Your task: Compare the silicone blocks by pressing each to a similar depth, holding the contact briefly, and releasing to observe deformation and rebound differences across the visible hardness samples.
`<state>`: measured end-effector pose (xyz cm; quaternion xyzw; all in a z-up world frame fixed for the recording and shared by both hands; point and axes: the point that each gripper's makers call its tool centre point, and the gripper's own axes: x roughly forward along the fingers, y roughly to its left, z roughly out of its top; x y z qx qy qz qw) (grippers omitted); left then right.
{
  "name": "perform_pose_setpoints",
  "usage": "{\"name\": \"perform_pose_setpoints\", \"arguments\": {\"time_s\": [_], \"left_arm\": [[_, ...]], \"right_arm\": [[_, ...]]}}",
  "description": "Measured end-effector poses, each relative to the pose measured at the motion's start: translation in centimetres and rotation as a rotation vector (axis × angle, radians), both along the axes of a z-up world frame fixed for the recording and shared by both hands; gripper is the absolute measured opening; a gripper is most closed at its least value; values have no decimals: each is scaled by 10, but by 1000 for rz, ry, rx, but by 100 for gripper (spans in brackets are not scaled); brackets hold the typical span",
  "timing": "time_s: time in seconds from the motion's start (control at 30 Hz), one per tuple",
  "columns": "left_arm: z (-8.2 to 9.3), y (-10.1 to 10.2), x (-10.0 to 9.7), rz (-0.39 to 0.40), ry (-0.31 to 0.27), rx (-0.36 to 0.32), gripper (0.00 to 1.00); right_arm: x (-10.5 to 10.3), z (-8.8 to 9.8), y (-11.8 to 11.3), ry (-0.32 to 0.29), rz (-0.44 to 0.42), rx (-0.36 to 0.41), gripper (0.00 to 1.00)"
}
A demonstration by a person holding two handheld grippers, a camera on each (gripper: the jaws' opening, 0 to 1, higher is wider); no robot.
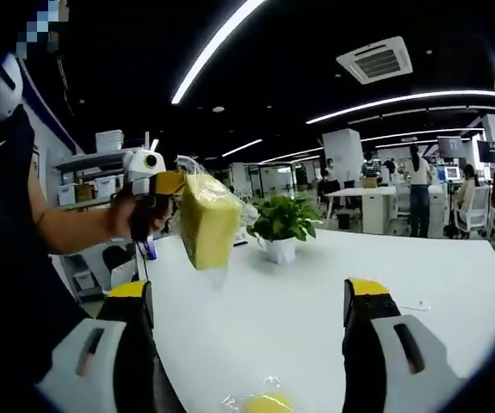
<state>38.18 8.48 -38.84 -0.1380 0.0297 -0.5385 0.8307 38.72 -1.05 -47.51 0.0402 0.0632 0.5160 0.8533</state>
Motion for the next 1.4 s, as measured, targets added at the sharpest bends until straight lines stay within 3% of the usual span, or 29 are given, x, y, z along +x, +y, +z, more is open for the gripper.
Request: {"name": "perform_pose_setpoints", "arguments": {"time_s": [0.27,0.6,0.87,1.17,1.27,1.4], "left_arm": [[11,-16,-10,-57,8,-17,0],[12,-26,-15,-76,30,-38,0],[12,-33,-20,-90,63,-83,0],[17,-32,-21,-91,76,-113,0],[17,-29,-21,-88,73,-115,0],[19,-27,-21,-96,76,-135,0]], "right_arm": [[-12,10,24,1,115,47,74],[-12,21,43,1,194,71,71],[-23,31,52,33,296,145,51],[-24,39,58,35,309,198,41],[-27,39,60,24,315,192,28],[-28,41,61,28,307,204,28]]}}
